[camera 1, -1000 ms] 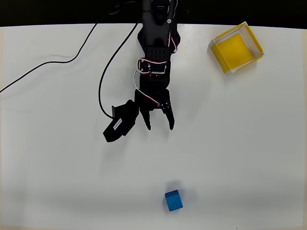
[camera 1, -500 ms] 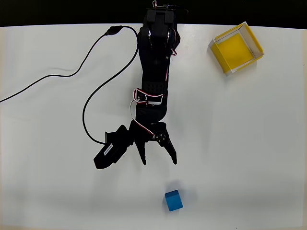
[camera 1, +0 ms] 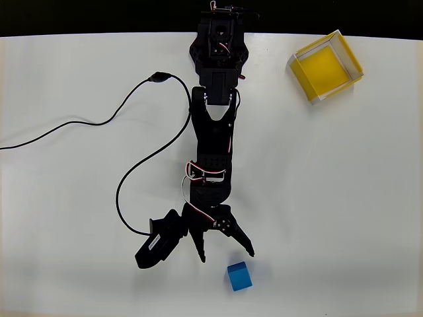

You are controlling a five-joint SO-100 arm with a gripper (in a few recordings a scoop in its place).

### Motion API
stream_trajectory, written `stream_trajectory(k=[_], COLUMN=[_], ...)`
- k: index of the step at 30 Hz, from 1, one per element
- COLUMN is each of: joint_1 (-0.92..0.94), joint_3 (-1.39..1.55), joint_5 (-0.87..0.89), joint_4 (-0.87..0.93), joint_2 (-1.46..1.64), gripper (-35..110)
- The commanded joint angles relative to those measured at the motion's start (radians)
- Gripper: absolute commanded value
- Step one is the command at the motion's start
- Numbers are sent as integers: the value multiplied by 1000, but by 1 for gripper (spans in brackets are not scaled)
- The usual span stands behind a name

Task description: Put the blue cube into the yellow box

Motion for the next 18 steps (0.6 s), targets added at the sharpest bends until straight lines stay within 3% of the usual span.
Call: stream_trajectory(k=[1,18], joint_1=[-15,-71], joint_3=[-195,-566], joint_5=[-23,-46], joint_4=[-48,-32], joint_2=[-6,-337], gripper=[56,55])
